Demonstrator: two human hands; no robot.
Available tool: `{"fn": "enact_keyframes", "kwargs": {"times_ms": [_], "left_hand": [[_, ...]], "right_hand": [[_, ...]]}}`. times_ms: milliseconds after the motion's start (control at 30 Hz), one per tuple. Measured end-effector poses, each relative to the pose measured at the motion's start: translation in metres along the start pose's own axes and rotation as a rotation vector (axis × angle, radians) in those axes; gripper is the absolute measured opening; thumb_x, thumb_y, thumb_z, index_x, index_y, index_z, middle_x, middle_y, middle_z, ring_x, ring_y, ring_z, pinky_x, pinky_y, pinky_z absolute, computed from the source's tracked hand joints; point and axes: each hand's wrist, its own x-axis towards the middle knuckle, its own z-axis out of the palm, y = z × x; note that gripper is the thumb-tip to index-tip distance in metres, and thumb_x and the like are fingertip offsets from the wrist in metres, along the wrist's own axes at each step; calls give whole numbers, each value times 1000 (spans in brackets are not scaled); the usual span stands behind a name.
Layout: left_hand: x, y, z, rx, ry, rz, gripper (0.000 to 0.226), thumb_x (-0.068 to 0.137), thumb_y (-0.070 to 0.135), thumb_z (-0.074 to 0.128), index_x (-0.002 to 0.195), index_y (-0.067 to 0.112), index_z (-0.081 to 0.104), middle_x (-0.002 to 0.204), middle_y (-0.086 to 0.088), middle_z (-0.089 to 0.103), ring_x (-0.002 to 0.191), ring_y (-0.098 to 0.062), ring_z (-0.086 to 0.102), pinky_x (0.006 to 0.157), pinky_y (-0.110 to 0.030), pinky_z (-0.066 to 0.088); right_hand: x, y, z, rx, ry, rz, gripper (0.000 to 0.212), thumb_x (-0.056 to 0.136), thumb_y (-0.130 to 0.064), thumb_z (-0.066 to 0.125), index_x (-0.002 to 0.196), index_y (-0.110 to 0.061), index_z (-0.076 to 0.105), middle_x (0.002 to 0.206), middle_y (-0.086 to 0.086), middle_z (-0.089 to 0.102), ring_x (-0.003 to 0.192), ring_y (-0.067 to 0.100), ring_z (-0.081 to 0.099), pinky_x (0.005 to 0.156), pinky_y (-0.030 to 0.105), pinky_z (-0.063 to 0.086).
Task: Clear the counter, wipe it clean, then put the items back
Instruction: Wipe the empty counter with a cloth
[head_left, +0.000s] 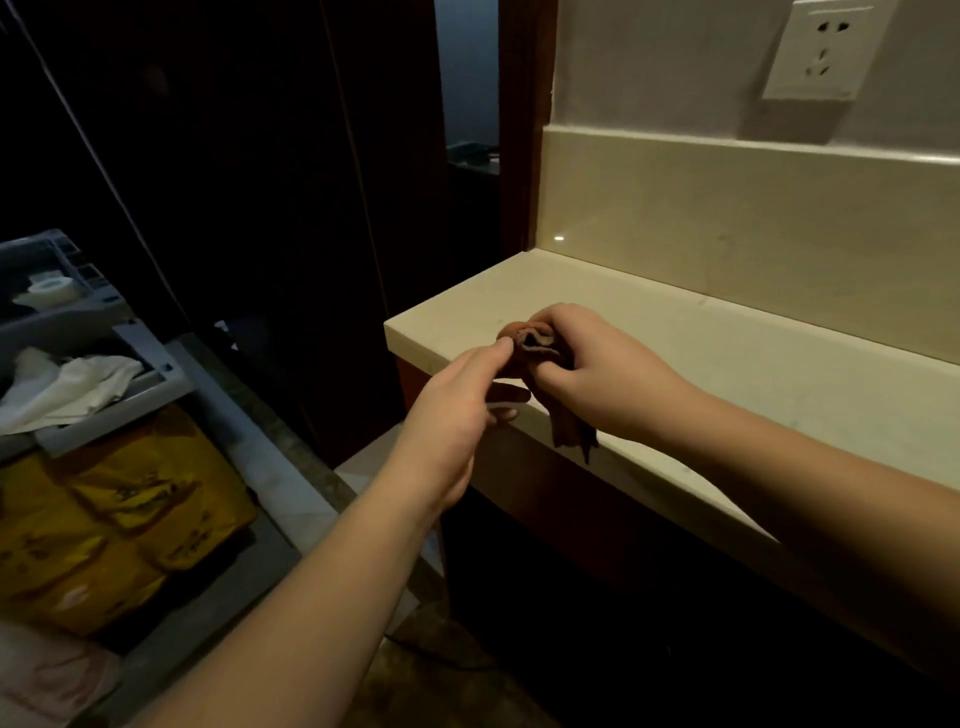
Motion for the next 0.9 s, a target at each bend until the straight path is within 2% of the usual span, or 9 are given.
{"fn": "enact_keyframes", "kwargs": {"times_ms": [167, 233, 300, 367, 467, 533, 633, 800, 900], "left_hand": [[55, -14, -34, 243, -36, 84, 32, 100, 35, 41, 102, 20, 69, 100, 2, 69, 95, -11, 62, 81, -27, 45], [83, -18, -56, 433, 40, 195, 26, 100, 34, 44, 98, 23, 67, 96, 8, 64, 90, -2, 57, 78, -23, 43], [117, -23, -81, 615, 156, 292, 15, 98, 29, 47, 98, 24, 61, 96, 8, 58, 91, -6, 54, 75, -26, 42], [157, -31, -106, 788, 224, 310, 16, 96, 25, 49, 106, 20, 60, 108, 4, 53, 109, -17, 49, 87, -32, 42], [207, -42, -131, 947, 194, 192, 38, 94, 28, 48, 129, 15, 53, 132, -3, 48, 124, -22, 42, 100, -38, 38], [228, -47, -139, 903, 94, 98, 44, 95, 31, 47, 136, 15, 48, 137, -4, 47, 122, -21, 46, 90, -32, 40], [245, -56, -146, 792, -49, 53, 43, 97, 32, 46, 137, 18, 48, 131, -2, 55, 111, -19, 52, 79, -30, 40], [258, -67, -154, 368, -76, -76, 38, 99, 33, 48, 135, 22, 55, 101, 20, 58, 85, 8, 50, 67, -16, 38], [262, -72, -155, 257, -91, -112, 39, 99, 32, 49, 137, 23, 53, 108, 20, 58, 89, 11, 49, 69, -13, 38]], "right_hand": [[54, 18, 13, -42, -10, 61, 24, 88, -34, 63, 111, -29, 55, 98, -7, 63, 85, 8, 58, 64, 16, 43], [78, 29, 14, -76, -3, 126, 24, 90, -35, 62, 112, -28, 55, 98, -7, 61, 86, 11, 57, 66, 20, 46], [101, 39, 18, -122, -14, 190, 25, 90, -35, 61, 113, -25, 57, 100, -5, 59, 89, 14, 56, 72, 27, 48], [127, 45, 29, -194, -54, 223, 27, 91, -34, 61, 114, -21, 59, 106, -3, 56, 94, 17, 53, 79, 29, 44], [164, 48, 57, -288, -121, 234, 29, 91, -36, 60, 114, -18, 60, 108, -1, 54, 94, 17, 51, 77, 28, 36], [182, 48, 79, -348, -150, 232, 28, 90, -37, 61, 108, -17, 62, 103, 0, 57, 91, 19, 51, 74, 28, 35], [197, 42, 107, -384, -123, 210, 26, 88, -38, 63, 101, -16, 64, 93, -1, 56, 88, 21, 53, 71, 29, 34], [221, 45, 124, -407, -73, 193, 30, 89, -42, 62, 104, -16, 67, 97, 0, 59, 86, 16, 50, 70, 27, 34], [250, 65, 114, -408, -24, 296, 33, 88, -46, 63, 93, -14, 65, 93, 2, 57, 84, 19, 51, 68, 27, 31]]}}
